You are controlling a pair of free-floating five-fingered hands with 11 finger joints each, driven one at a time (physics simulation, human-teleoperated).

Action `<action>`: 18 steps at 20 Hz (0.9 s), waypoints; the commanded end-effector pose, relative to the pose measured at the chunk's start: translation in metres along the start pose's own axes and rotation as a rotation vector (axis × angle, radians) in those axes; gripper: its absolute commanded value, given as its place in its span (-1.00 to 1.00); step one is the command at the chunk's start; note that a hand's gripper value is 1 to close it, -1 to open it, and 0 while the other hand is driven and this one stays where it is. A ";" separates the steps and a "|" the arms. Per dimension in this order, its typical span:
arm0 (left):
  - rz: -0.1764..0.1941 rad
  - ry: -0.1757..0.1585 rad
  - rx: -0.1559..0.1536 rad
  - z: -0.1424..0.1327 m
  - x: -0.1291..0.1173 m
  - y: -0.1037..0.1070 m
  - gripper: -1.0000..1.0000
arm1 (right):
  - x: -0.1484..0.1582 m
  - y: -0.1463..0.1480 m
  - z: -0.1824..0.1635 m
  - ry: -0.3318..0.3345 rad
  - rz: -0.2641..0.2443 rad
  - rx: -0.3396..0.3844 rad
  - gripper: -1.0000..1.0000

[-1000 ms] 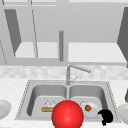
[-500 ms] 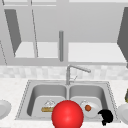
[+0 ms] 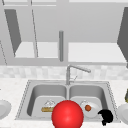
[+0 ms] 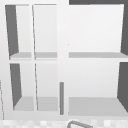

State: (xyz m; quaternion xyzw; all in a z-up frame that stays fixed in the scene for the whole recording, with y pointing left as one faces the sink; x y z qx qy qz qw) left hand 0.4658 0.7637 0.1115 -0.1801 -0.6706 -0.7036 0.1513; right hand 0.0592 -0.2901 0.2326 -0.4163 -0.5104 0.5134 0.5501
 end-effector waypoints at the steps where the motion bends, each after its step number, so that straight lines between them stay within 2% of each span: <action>1: 0.024 0.016 0.009 -0.009 -0.001 0.001 -1.00 | 0.000 0.000 0.000 0.000 0.000 0.000 0.00; 9: 0.032 0.011 -0.013 -0.009 0.004 -0.011 -1.00 | 0.000 0.000 0.000 0.000 0.000 0.000 0.00; 12: 0.041 0.011 -0.037 -0.014 0.003 -0.006 -1.00 | 0.000 0.000 0.000 0.000 0.000 0.000 0.00; 18: 0.037 0.020 -0.052 -0.031 -0.001 0.002 -1.00 | 0.000 0.000 0.000 0.000 0.000 0.000 0.00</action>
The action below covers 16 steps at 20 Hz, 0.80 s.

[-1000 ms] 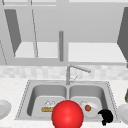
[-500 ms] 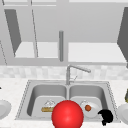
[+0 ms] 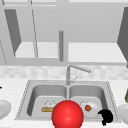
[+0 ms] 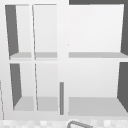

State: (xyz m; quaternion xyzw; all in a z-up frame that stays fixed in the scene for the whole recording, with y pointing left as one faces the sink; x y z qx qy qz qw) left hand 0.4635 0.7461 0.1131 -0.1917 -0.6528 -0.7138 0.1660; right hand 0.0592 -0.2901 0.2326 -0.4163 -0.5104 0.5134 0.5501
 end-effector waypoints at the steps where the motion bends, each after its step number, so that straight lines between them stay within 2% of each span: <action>1: -0.004 0.011 -0.016 -0.016 -0.002 0.002 -1.00 | 0.000 0.000 0.000 0.000 0.000 0.000 0.00; 7: 0.006 0.007 -0.014 -0.011 0.003 -0.007 -1.00 | 0.000 0.000 0.000 0.000 0.000 0.000 0.00; 9: -0.010 -0.004 -0.030 -0.011 0.015 -0.015 -1.00 | 0.000 0.000 0.000 0.000 0.000 0.000 0.00; 12: 0.004 -0.009 -0.031 -0.013 0.027 -0.031 -1.00 | 0.000 0.000 0.000 0.000 0.000 0.000 0.00; 16: -0.001 -0.007 -0.046 -0.011 0.026 -0.040 -1.00 | 0.000 0.000 0.000 0.000 0.000 0.000 0.00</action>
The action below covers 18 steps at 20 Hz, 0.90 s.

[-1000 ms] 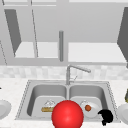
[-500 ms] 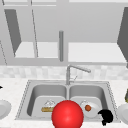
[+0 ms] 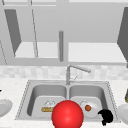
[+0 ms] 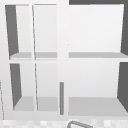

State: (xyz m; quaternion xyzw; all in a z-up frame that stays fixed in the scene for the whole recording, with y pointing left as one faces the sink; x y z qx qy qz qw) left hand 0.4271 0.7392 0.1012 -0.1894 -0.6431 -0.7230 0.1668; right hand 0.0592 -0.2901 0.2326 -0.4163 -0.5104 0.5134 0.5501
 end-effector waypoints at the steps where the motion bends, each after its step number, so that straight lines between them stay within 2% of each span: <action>1: -0.002 -0.017 -0.021 -0.001 -0.004 -0.010 -1.00 | 0.000 0.000 0.000 0.000 0.000 0.000 0.00; 8: 0.016 -0.009 -0.023 -0.001 -0.008 -0.004 -1.00 | 0.000 0.000 0.000 0.000 0.000 0.000 0.00; 9: 0.017 -0.009 -0.025 -0.001 -0.007 -0.004 1.00 | 0.000 0.000 0.000 0.000 0.000 0.000 0.00; 10: 0.044 -0.021 -0.053 0.000 -0.005 -0.001 1.00 | 0.000 0.000 0.000 0.000 0.000 0.000 0.00; 11: 0.086 -0.018 -0.049 -0.001 -0.003 0.001 1.00 | 0.000 0.000 0.000 0.000 0.000 0.000 0.00; 12: 0.101 -0.010 -0.043 -0.001 0.000 0.004 1.00 | 0.000 0.000 0.000 0.000 0.000 0.000 0.00; 14: 0.047 0.001 -0.038 0.000 0.005 0.008 1.00 | 0.000 0.000 0.000 0.000 0.000 0.000 0.00; 18: 0.020 0.016 -0.030 -0.002 0.011 0.007 1.00 | 0.000 0.000 0.000 0.000 0.000 0.000 0.00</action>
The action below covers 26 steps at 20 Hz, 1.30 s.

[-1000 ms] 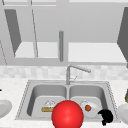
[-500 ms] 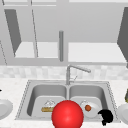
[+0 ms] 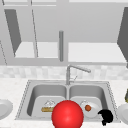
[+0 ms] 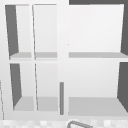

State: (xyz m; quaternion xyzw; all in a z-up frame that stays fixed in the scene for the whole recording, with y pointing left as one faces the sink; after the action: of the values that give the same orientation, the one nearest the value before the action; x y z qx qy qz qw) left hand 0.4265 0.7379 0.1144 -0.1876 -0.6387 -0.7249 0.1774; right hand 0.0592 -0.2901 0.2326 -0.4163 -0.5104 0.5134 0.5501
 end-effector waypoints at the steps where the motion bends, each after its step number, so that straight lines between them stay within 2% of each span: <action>1: 0.000 0.002 -0.018 -0.001 0.005 -0.006 1.00 | 0.000 0.000 0.000 0.000 0.000 0.000 0.00; 5: -0.024 0.008 0.000 -0.001 0.005 -0.006 1.00 | 0.000 0.000 0.000 0.000 0.000 0.000 0.00; 7: -0.031 0.003 -0.016 -0.004 0.005 0.000 1.00 | 0.000 0.000 0.000 0.000 0.000 0.000 0.00; 9: -0.033 -0.003 -0.007 -0.006 0.012 0.013 1.00 | 0.000 0.000 0.000 0.000 0.000 0.000 0.00; 14: -0.011 0.006 0.006 -0.014 0.022 0.045 1.00 | 0.000 0.000 0.000 0.000 0.000 0.000 0.00; 20: -0.023 0.016 0.012 -0.033 0.044 0.083 1.00 | 0.000 0.000 0.000 0.000 0.000 0.000 0.00; 26: -0.029 0.023 0.015 -0.064 0.062 0.117 1.00 | 0.000 0.000 0.000 0.000 0.000 0.000 0.00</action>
State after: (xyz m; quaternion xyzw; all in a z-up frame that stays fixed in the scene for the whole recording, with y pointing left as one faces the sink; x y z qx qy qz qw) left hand 0.4281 0.6779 0.2224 -0.1684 -0.6447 -0.7246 0.1759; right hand 0.0592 -0.2901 0.2326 -0.4163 -0.5104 0.5134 0.5501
